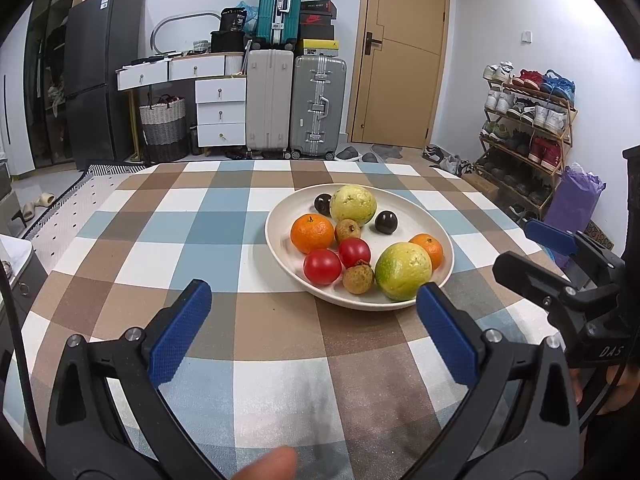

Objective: Organize fruits

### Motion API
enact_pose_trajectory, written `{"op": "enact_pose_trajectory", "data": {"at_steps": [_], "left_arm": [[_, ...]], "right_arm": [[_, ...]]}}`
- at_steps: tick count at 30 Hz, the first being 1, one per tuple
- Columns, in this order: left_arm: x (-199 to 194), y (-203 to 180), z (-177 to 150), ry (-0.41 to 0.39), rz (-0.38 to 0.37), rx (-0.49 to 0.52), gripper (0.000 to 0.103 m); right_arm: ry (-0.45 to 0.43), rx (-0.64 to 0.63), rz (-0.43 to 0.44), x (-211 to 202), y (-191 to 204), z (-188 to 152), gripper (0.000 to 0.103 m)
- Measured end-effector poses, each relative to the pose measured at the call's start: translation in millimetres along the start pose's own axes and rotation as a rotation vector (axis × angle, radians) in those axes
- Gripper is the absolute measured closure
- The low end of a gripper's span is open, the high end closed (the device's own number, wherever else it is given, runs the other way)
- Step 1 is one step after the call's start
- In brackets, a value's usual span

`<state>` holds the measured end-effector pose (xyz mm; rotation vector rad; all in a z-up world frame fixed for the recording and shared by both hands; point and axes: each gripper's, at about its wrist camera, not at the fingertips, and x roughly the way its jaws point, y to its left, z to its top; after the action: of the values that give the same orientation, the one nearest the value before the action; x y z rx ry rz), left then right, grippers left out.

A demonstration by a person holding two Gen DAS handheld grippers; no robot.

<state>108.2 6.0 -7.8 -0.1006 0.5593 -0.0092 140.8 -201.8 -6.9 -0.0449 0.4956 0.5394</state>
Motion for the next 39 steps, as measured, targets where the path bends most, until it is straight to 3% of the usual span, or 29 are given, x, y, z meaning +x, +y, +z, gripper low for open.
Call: {"op": "enact_pose_trajectory", "data": {"at_steps": [39], "left_arm": [[-1.4, -0.7, -1.9, 0.0, -0.005, 0.006, 0.001]], "right_arm": [[0.006, 0.002, -0.001, 0.0, 0.8, -1.3, 0.0]]}}
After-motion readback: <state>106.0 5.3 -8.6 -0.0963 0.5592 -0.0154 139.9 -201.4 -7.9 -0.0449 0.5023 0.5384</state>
